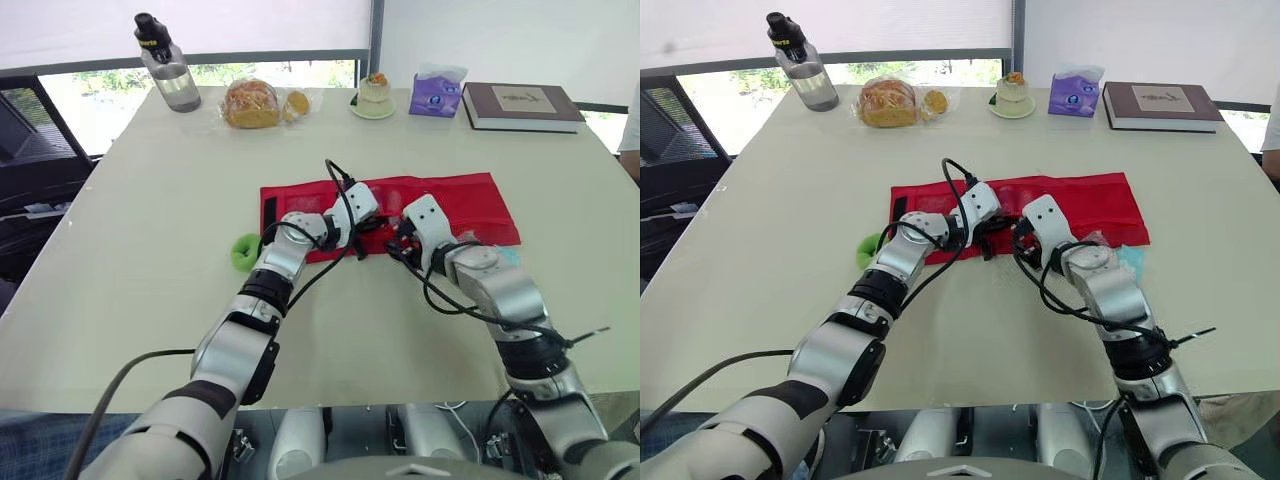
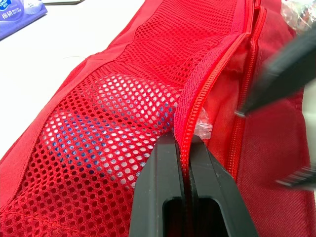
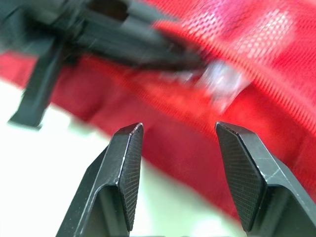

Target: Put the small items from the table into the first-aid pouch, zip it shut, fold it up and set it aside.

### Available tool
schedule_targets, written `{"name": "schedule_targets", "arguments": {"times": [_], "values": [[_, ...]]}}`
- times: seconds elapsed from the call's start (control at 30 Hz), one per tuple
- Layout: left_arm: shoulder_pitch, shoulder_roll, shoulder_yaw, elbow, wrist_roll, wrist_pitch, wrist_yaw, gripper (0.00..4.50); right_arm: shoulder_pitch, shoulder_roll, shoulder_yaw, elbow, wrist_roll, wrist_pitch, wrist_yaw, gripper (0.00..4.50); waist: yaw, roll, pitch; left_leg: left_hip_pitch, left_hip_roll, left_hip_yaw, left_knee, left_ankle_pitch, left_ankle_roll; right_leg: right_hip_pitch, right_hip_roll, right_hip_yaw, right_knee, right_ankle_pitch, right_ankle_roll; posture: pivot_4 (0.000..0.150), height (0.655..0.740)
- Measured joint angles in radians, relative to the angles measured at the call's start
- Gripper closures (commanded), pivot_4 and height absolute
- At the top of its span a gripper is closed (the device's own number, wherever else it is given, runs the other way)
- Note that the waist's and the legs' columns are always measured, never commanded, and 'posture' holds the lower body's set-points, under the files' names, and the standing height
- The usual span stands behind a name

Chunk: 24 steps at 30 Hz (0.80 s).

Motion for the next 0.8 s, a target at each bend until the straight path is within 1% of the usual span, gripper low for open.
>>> {"name": "schedule_targets", "arguments": {"times": [0.07, 0.13, 0.2, 0.4, 0.57, 0.7, 0.8], "values": [[-0.002, -0.004, 0.004, 0.000, -0.009, 0.016, -0.014, 4.50, 0.014, -0.006, -0.013, -0.012, 0.010, -0.027, 0.005, 2.86, 0.000, 0.000, 0.000, 0.000, 0.000, 0.000, 0.000, 0.000, 0.000, 0.000, 0.000, 0.000, 0.000, 0.000, 0.000, 0.150, 0.7400], [-0.004, -0.006, 0.011, 0.000, -0.026, 0.035, -0.036, 4.50, 0.026, -0.014, -0.012, -0.019, 0.013, -0.066, 0.011, 3.87, 0.000, 0.000, 0.000, 0.000, 0.000, 0.000, 0.000, 0.000, 0.000, 0.000, 0.000, 0.000, 0.000, 0.000, 0.000, 0.150, 0.7400], [-0.005, -0.006, 0.011, 0.000, -0.032, 0.041, -0.047, 4.50, 0.034, -0.015, -0.010, -0.012, 0.010, -0.098, 0.010, 4.44, 0.000, 0.000, 0.000, 0.000, 0.000, 0.000, 0.000, 0.000, 0.000, 0.000, 0.000, 0.000, 0.000, 0.000, 0.000, 0.150, 0.7400], [-0.005, -0.004, 0.011, 0.000, -0.036, 0.045, -0.058, 4.50, 0.035, -0.006, 0.006, 0.070, -0.020, -0.220, -0.019, 4.44, 0.000, 0.000, 0.000, 0.000, 0.000, 0.000, 0.000, 0.000, 0.000, 0.000, 0.000, 0.000, 0.000, 0.000, 0.000, 0.150, 0.7400], [-0.006, -0.003, 0.009, 0.000, -0.037, 0.046, -0.072, 4.50, -0.007, 0.041, 0.019, 0.195, -0.059, -0.330, -0.063, 4.44, -0.001, 0.000, 0.000, 0.000, 0.000, 0.000, 0.000, 0.000, 0.000, 0.000, 0.000, 0.000, 0.000, 0.000, 0.000, 0.150, 0.7400], [-0.008, 0.001, 0.010, 0.000, -0.037, 0.045, -0.081, 4.50, -0.052, 0.094, 0.027, 0.334, -0.107, -0.445, -0.119, 4.44, -0.002, 0.000, 0.000, 0.000, 0.000, 0.000, 0.000, 0.000, 0.000, 0.000, 0.000, 0.000, -0.001, 0.000, 0.000, 0.150, 0.7400], [-0.008, 0.000, 0.009, 0.000, -0.037, 0.045, -0.086, 4.50, -0.060, 0.120, 0.023, 0.382, -0.121, -0.513, -0.148, 4.44, -0.002, 0.000, 0.000, 0.000, 0.000, 0.000, -0.001, 0.000, 0.000, 0.000, 0.000, 0.000, -0.001, 0.000, 0.000, 0.150, 0.7400]]}}
